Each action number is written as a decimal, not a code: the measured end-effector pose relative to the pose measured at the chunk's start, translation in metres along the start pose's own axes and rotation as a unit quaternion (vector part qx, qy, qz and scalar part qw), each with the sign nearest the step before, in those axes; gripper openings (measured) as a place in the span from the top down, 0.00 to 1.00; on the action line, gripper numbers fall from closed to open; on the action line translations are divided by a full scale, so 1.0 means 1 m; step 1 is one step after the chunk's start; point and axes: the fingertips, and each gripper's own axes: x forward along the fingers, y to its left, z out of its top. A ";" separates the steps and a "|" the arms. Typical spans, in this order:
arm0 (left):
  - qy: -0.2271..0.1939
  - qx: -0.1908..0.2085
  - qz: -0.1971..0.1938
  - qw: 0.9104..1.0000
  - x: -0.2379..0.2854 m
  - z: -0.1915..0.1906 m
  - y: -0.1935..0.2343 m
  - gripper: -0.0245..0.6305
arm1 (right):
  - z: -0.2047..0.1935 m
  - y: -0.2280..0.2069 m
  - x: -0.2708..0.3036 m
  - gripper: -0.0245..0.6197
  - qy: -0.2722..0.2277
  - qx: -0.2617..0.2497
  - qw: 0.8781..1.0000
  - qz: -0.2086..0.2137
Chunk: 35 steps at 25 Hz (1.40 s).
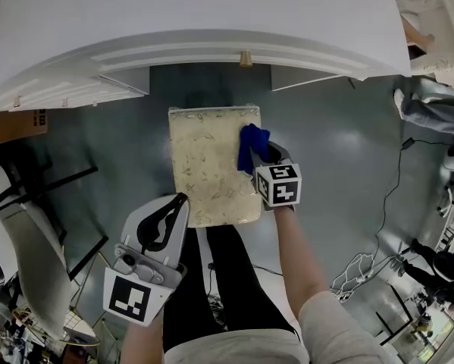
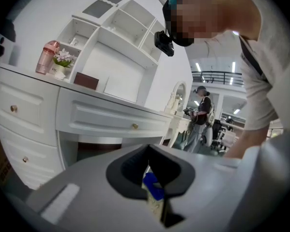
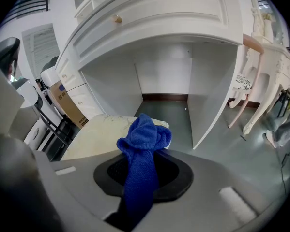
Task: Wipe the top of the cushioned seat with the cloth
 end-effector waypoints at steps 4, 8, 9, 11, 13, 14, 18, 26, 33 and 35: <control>0.004 0.001 0.006 1.000 -0.015 -0.007 0.014 0.96 | 0.001 0.006 0.001 0.85 -0.011 0.012 1.000 -0.014; 0.004 0.002 0.011 1.000 -0.031 -0.014 0.028 0.96 | 0.007 0.032 0.008 0.85 -0.020 0.000 1.000 -0.006; 0.004 -0.001 0.013 1.000 -0.035 -0.016 0.031 0.96 | 0.008 0.042 0.011 0.85 -0.018 -0.006 1.000 -0.002; 0.003 -0.007 0.014 1.000 -0.044 -0.018 0.036 0.96 | 0.011 0.064 0.017 0.85 -0.016 -0.013 1.000 0.007; 0.002 -0.006 0.013 1.000 -0.050 -0.018 0.041 0.96 | 0.014 0.084 0.023 0.85 -0.016 -0.016 1.000 0.010; 0.002 -0.004 0.012 1.000 -0.054 -0.018 0.044 0.96 | 0.015 0.092 0.026 0.85 -0.017 -0.016 1.000 0.010; 0.004 -0.001 0.010 1.000 -0.068 -0.019 0.057 0.96 | 0.020 0.125 0.035 0.85 -0.019 -0.015 1.000 0.019; 0.005 0.002 0.009 1.000 -0.092 -0.021 0.080 0.96 | 0.026 0.178 0.050 0.85 -0.023 -0.020 0.999 0.034; 0.005 0.007 0.002 1.000 -0.101 -0.020 0.089 0.96 | 0.028 0.195 0.055 0.85 -0.017 -0.033 0.999 0.033; 0.002 0.009 -0.001 1.000 -0.103 -0.018 0.088 0.96 | 0.027 0.195 0.054 0.85 -0.019 -0.033 0.999 0.031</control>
